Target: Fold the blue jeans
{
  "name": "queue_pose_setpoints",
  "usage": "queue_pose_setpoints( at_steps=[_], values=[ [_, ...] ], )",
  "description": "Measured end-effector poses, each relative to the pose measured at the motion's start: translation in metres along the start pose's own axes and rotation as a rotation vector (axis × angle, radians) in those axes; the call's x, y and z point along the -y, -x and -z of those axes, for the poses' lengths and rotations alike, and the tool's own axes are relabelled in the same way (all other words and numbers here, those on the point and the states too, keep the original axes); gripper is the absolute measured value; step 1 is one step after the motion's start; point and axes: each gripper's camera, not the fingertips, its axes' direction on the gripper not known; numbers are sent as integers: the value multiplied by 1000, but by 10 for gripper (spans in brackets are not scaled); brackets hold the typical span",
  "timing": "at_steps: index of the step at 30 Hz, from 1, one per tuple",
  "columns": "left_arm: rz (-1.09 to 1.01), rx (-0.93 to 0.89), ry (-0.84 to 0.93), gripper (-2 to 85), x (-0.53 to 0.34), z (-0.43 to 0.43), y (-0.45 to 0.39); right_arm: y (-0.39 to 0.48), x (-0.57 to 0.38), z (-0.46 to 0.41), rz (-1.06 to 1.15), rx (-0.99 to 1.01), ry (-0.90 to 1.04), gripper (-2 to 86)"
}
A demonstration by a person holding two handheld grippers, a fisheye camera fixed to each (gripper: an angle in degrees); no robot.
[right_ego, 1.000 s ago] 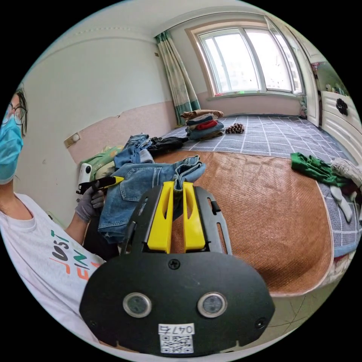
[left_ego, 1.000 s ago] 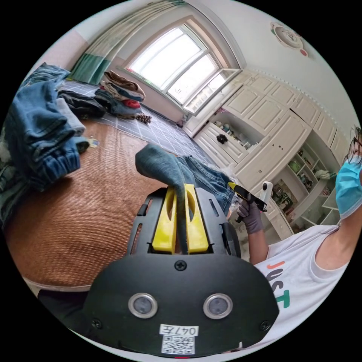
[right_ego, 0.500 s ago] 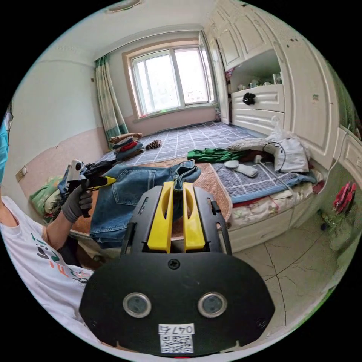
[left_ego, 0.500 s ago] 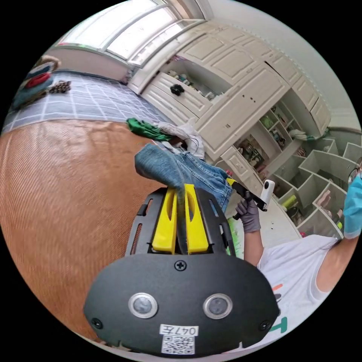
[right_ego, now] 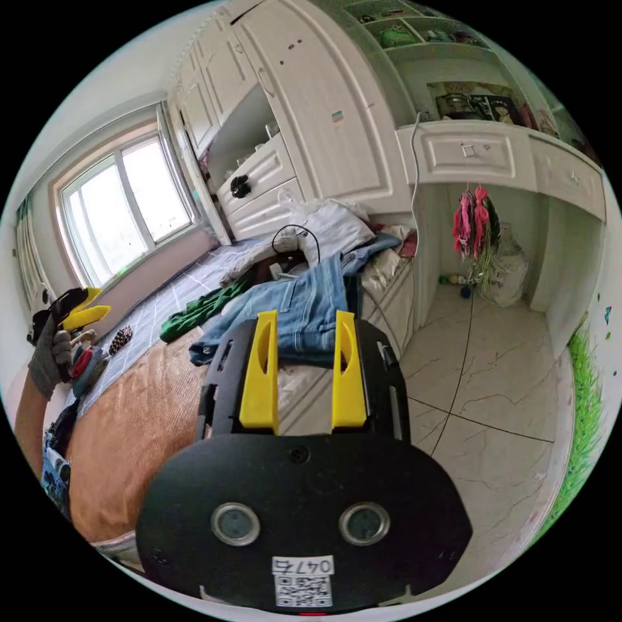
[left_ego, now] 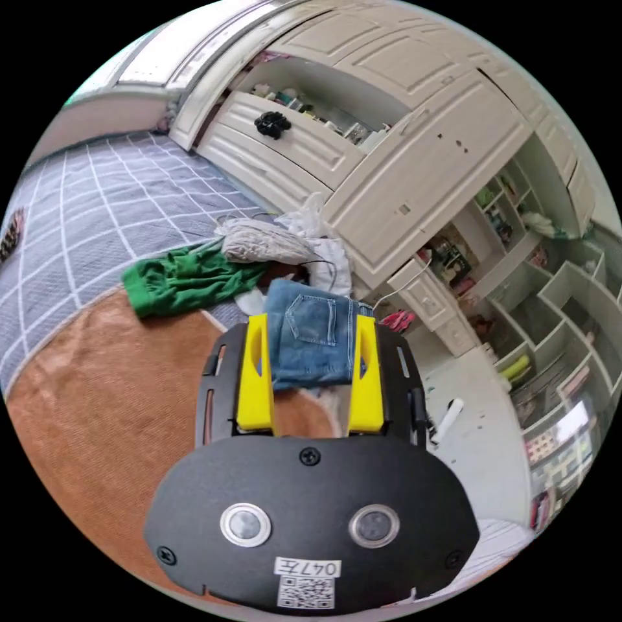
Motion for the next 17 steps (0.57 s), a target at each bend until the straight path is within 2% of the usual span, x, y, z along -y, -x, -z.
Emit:
queue_pose_setpoints(
  at_steps=[4, 7, 9, 13, 15, 17],
  values=[
    [-45, 64, -38, 74, -98, 71, 34, 21, -62, 24, 42, 68, 33, 58],
    [23, 44, -89, 5, -191, 148, 68, 82, -76, 33, 134, 175, 95, 39],
    [69, 147, -113, -5, -260, 208, 78, 140, -74, 40, 235, 230, 107, 26],
    [50, 429, -119, -9, -346, 288, 67, 316, -62, 51, 507, 402, 83, 11],
    [-56, 637, -77, -10, -393, 327, 53, 401, -61, 53, 616, 524, 80, 6],
    [-67, 750, -67, -10, -428, 355, 51, 518, -66, 56, 736, 741, 87, 5]
  ],
)
